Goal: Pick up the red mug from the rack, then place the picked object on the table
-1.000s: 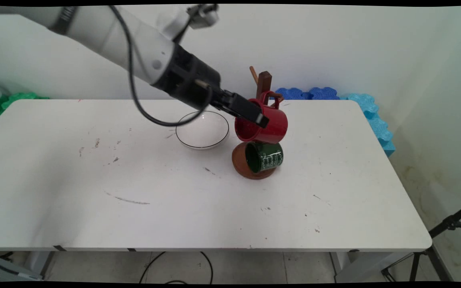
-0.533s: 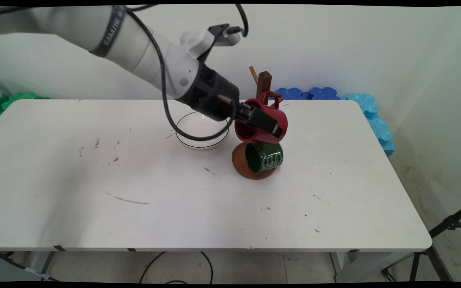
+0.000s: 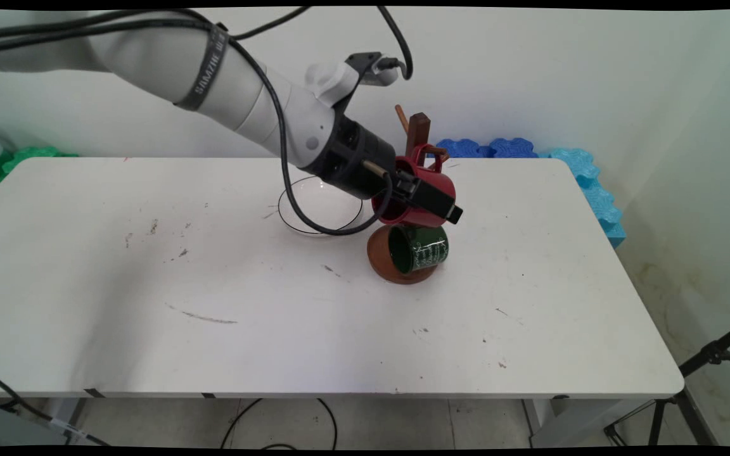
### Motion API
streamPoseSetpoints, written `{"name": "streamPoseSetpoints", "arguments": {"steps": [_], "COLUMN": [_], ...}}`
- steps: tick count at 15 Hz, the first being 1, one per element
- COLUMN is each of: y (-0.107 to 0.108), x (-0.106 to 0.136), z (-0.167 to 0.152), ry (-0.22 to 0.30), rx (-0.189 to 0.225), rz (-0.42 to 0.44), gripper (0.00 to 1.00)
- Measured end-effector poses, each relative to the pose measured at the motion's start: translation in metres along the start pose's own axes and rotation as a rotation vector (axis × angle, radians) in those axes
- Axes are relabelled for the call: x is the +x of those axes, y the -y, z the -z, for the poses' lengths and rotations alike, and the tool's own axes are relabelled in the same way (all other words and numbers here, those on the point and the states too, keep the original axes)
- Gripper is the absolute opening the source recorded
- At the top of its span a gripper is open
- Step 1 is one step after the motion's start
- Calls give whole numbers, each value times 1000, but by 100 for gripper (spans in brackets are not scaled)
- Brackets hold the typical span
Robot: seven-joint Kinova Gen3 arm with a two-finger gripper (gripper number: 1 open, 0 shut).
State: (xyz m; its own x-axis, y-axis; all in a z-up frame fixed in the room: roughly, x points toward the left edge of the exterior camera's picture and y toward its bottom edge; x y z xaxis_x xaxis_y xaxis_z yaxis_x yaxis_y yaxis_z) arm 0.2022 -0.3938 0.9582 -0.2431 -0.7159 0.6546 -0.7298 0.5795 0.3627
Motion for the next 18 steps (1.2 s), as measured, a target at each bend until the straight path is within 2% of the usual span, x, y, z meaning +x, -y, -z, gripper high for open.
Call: {"name": "streamPoseSetpoints", "arguments": {"steps": [1,5,10,18], "y": [0,0,-2,-18], "x": [0,-1,1,-1], "z": [-2,-8,-8,4], "ry": [-2,-9,-44,-78], "rx": [-1,-6,1,-18], "rz": [-2,-19,-44,-75], "gripper": [0,0,0,0]}}
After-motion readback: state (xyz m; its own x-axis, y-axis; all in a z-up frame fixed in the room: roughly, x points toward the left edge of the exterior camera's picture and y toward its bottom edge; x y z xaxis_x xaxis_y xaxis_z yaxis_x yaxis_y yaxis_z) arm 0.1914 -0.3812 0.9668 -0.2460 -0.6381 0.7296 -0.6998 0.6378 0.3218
